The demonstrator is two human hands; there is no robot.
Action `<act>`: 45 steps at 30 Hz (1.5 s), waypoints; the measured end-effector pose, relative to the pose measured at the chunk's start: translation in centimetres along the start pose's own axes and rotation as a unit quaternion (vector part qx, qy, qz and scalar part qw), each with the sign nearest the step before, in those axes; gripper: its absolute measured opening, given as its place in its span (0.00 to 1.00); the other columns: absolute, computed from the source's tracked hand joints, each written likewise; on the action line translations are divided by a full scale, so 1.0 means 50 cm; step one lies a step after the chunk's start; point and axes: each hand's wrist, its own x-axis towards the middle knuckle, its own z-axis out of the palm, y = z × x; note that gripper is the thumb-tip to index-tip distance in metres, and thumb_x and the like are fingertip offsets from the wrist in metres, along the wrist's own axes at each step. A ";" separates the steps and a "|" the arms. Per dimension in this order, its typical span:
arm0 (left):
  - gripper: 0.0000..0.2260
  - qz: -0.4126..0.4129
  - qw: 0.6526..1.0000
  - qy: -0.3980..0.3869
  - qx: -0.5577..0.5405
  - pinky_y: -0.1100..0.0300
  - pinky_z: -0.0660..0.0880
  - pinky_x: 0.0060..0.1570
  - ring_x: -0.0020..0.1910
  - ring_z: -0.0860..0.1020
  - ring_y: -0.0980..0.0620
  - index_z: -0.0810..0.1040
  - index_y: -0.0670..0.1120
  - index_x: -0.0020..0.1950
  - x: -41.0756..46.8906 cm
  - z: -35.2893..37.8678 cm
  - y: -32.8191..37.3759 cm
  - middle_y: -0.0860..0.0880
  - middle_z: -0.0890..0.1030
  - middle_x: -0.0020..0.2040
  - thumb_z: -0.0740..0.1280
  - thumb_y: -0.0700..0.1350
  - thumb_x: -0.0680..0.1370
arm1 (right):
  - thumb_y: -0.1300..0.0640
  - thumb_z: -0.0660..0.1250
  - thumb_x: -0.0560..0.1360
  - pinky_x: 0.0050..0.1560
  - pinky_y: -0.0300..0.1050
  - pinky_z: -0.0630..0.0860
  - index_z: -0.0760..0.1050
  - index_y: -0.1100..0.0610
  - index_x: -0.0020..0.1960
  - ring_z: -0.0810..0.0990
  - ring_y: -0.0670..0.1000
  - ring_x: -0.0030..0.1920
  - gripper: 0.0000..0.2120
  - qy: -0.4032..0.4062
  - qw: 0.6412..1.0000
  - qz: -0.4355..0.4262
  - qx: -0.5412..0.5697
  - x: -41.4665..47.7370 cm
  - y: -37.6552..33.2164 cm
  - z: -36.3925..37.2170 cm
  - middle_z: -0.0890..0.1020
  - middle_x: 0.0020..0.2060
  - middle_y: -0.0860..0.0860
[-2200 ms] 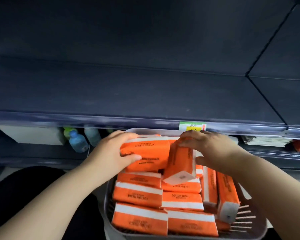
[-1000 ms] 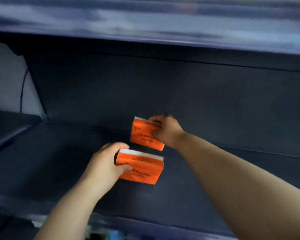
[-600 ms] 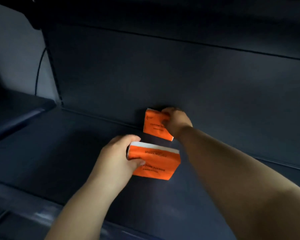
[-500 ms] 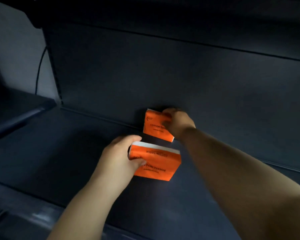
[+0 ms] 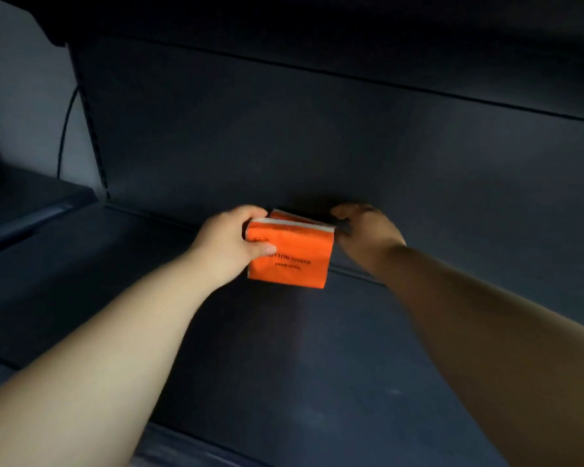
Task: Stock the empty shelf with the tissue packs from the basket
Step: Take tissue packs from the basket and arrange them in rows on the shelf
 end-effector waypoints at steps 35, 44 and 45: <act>0.37 0.034 0.963 -0.104 0.248 0.56 0.55 0.73 0.76 0.44 0.56 0.44 0.59 0.76 -0.112 -0.001 0.076 0.57 0.44 0.77 0.66 0.51 0.76 | 0.42 0.57 0.78 0.67 0.51 0.67 0.57 0.47 0.74 0.62 0.54 0.71 0.26 -0.099 0.992 0.005 -0.075 -0.222 -0.076 -0.150 0.61 0.73 0.48; 0.33 0.092 0.934 -0.155 0.310 0.56 0.57 0.71 0.76 0.49 0.54 0.48 0.58 0.76 -0.356 0.006 0.253 0.55 0.49 0.78 0.63 0.54 0.77 | 0.42 0.56 0.78 0.65 0.51 0.67 0.58 0.46 0.73 0.64 0.53 0.71 0.26 -0.119 0.989 -0.007 -0.082 -0.449 -0.107 -0.260 0.64 0.72 0.49; 0.33 0.101 0.933 -0.160 0.305 0.56 0.56 0.71 0.76 0.49 0.53 0.48 0.58 0.76 -0.385 0.011 0.272 0.55 0.50 0.77 0.63 0.53 0.77 | 0.41 0.56 0.78 0.66 0.51 0.66 0.58 0.46 0.73 0.63 0.53 0.71 0.26 -0.122 0.990 -0.006 -0.075 -0.479 -0.103 -0.268 0.63 0.72 0.49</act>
